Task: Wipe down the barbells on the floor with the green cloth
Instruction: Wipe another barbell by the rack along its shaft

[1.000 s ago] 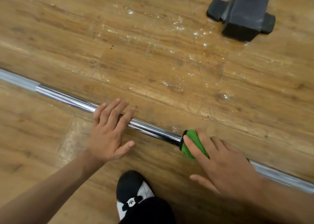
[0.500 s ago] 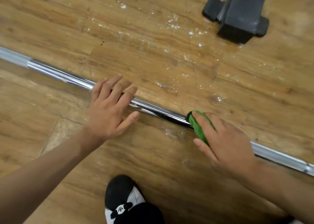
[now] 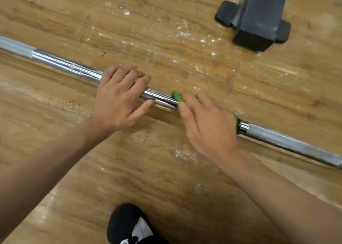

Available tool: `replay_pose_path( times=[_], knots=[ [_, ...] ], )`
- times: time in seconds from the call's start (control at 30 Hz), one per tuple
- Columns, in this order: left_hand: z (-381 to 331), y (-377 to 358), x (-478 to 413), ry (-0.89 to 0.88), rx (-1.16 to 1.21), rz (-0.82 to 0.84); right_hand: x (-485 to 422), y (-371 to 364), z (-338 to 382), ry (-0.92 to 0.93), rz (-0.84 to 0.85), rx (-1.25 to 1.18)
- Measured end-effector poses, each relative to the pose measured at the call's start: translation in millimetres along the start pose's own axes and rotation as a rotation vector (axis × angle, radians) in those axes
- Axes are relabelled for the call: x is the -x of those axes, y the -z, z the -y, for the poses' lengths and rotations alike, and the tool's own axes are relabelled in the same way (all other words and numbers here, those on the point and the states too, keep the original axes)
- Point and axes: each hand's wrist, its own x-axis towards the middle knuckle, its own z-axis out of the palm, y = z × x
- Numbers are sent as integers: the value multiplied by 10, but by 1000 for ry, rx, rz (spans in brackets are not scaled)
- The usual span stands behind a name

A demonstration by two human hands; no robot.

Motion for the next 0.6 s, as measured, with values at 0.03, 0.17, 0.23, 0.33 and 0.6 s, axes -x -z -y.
replay_pose_path(
  times=[0.03, 0.17, 0.23, 0.33, 0.6],
  knots=[
    [16, -17, -29, -2, 1, -3, 104, 45, -187, -29, -38, 6],
    [-7, -123, -170, 73, -14, -68, 272, 134, -584, -205, -162, 36],
    [-65, -164, -258, 131, -17, -93, 106, 66, -439, -319, -213, 42],
    [-88, -183, -354, 181, -29, -91, -270, -97, -10, -271, -162, 54],
    [-35, -197, -531, 216, 22, -38, -166, 1, -339, -128, -90, 112]
  ],
)
